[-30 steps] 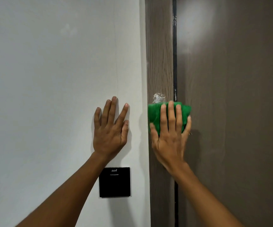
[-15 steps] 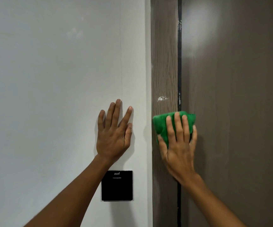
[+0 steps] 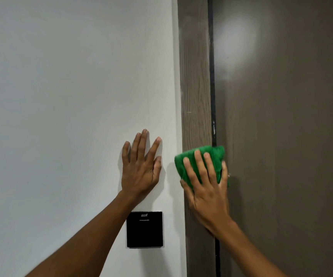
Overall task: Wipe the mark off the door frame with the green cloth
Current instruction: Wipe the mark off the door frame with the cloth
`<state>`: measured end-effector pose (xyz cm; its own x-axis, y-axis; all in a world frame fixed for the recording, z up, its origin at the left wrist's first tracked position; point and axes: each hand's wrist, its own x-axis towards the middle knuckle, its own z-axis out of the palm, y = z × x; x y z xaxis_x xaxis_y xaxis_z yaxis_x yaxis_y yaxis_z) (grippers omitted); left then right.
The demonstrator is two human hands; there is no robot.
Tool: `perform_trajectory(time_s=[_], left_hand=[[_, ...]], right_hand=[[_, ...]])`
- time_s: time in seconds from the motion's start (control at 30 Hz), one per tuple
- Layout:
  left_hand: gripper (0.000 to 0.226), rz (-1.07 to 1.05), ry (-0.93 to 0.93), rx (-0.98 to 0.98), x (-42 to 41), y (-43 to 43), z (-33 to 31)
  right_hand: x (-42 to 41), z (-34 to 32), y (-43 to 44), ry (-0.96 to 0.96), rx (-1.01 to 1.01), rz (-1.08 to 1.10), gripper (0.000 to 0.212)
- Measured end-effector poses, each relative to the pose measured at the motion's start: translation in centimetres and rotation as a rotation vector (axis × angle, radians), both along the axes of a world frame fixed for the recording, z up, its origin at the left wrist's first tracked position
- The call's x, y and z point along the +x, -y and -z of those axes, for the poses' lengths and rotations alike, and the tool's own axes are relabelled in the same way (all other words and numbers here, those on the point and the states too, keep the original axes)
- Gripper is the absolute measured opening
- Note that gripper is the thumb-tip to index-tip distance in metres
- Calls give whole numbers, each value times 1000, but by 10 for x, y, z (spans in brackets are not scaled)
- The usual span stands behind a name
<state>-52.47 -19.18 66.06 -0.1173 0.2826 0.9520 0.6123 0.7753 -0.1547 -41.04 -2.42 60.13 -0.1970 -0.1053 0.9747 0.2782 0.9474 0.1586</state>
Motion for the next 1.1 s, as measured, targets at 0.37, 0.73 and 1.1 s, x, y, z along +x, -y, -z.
perform_trajectory(time_s=[0.37, 0.73, 1.1], left_hand=[[64, -17, -27, 28, -8, -4, -32], [63, 0, -52, 43, -6, -5, -31], [60, 91, -4, 143, 0, -14, -100]], right_hand=[[-12, -74, 9, -89, -96, 14, 58], [-20, -224, 21, -106, -8, 25, 58], [-24, -322, 30, -124, -62, 37, 59]])
